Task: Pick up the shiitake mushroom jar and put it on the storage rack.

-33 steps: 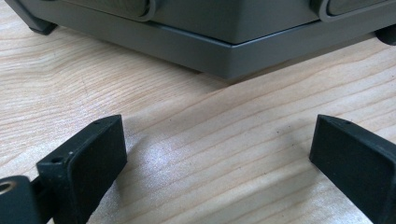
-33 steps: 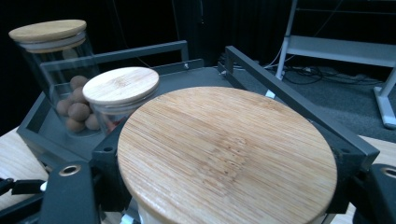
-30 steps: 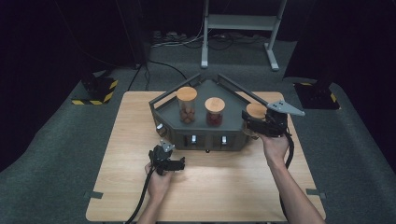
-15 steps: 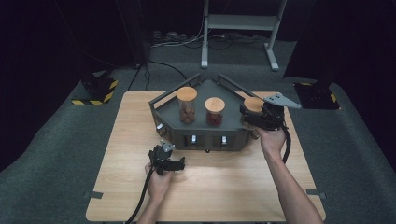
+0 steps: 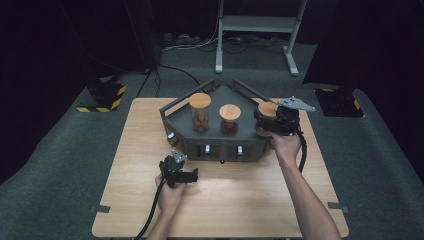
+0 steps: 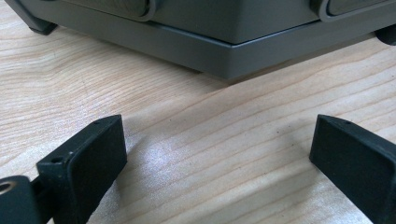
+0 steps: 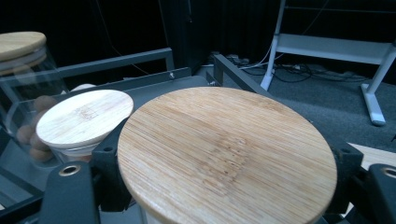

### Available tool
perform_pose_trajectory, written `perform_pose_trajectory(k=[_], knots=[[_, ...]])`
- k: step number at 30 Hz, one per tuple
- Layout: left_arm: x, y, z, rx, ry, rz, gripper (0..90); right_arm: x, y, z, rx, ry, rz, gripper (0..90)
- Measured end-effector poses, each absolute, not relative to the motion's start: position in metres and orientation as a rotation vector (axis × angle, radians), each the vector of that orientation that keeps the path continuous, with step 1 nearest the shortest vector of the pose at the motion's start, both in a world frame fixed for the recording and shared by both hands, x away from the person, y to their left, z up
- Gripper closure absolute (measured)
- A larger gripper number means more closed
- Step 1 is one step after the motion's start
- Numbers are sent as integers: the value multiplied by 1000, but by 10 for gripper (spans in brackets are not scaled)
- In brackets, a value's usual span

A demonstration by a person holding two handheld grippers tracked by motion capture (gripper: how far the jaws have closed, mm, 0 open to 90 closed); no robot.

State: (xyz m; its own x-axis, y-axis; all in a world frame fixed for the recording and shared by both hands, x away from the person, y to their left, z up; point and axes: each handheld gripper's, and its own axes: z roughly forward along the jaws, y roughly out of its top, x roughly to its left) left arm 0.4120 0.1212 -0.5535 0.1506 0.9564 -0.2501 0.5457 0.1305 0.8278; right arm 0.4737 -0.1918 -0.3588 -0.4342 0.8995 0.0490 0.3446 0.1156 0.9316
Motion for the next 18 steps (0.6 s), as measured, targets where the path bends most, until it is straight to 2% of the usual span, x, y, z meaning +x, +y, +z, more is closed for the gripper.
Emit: perform_pose_trajectory(k=[18], knots=[[412, 122, -553, 1539, 1509, 578, 36, 492, -181, -370, 1241, 1848, 1267, 245]])
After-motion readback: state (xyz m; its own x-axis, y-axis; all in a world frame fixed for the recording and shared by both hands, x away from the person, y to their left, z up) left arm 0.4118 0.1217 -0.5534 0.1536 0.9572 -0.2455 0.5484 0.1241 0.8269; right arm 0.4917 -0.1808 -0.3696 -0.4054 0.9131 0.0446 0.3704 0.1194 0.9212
